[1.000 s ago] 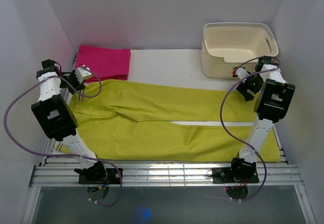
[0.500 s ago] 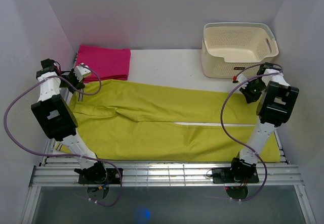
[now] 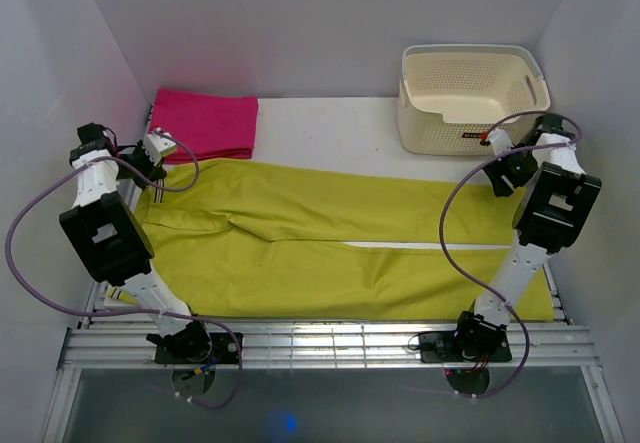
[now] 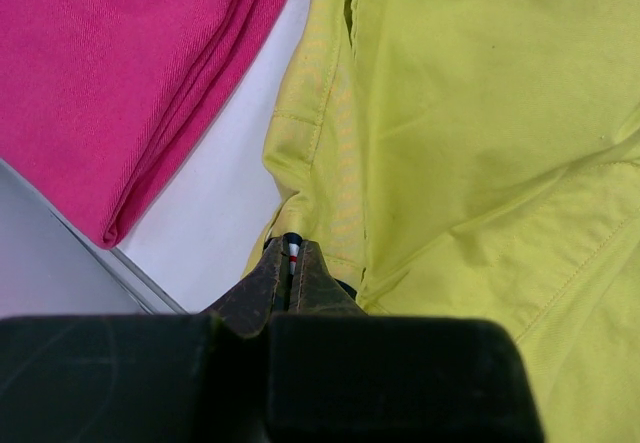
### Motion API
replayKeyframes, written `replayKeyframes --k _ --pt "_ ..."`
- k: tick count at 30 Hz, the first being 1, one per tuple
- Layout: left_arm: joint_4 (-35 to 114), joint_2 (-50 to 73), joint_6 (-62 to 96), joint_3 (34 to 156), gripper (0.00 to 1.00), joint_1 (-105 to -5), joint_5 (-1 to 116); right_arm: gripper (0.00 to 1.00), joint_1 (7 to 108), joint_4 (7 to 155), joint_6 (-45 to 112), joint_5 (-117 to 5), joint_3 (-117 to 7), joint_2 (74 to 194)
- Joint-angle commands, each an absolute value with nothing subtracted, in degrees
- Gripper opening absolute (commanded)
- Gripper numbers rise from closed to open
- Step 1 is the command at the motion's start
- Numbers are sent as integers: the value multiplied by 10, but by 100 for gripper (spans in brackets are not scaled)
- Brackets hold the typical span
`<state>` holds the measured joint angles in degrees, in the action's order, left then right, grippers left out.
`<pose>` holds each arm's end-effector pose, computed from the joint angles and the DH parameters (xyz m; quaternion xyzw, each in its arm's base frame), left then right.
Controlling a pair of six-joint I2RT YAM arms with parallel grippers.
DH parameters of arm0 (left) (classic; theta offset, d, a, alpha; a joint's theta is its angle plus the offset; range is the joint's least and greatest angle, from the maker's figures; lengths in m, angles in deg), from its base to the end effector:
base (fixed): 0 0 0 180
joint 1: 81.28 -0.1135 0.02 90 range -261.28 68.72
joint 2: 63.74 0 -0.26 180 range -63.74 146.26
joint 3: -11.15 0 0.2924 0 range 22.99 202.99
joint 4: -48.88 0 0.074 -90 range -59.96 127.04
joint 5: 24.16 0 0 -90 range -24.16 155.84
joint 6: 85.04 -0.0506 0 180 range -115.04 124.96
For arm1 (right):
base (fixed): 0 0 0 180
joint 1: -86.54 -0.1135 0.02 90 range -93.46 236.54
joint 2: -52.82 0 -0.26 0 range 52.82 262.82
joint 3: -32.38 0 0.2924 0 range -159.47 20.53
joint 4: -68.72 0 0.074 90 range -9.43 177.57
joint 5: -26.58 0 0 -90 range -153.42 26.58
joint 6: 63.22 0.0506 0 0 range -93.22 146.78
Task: Fold and stack the trousers
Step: Fold the trousers
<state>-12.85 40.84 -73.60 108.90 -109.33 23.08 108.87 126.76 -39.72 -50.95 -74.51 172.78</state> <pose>0.3836 0.1655 0.2269 0.4517 0.7985 -0.0752 0.3907 0.4432 -0.1702 0.1559 -0.3852 0.9020 -0.0376 0.1915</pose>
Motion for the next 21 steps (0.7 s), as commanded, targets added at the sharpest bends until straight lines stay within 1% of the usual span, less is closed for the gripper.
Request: replayKeyframes --k 1,2,6,10,13,14,15,16,17,19,20,21 --pt "-127 381 -733 1089 0 -1098 217 73 1103 1211 -314 -482 -773 1750" --pt "-127 383 -733 1090 0 -1098 218 80 1104 1208 -303 -477 -771 1754" --pt "-128 390 -730 1098 0 -1098 222 82 1104 1215 -313 -467 -761 1790" --pt "-128 389 -725 1101 0 -1099 225 79 1104 1295 -347 -462 -768 1824" --pt "-129 387 -723 1101 0 -1100 227 72 1104 1309 -375 -477 -740 1825" --pt "-129 387 -723 1101 0 -1100 228 59 1104 1314 -390 -480 -733 1823" --pt "-130 387 -723 1101 0 -1100 228 49 1104 1314 -397 -485 -723 1813" --pt "-130 387 -723 1102 0 -1100 228 42 1105 1312 -405 -488 -705 1806" --pt "-131 387 -721 1103 0 -1100 228 32 1105 1312 -417 -488 -696 1798" --pt "-135 386 -720 1103 0 -1101 228 19 1104 1313 -426 -487 -682 1775" --pt "-135 385 -719 1103 0 -1102 227 8 1104 1315 -433 -487 -681 1767" --pt "-135 385 -718 1102 0 -1103 228 8 1104 1315 -434 -487 -682 1753"
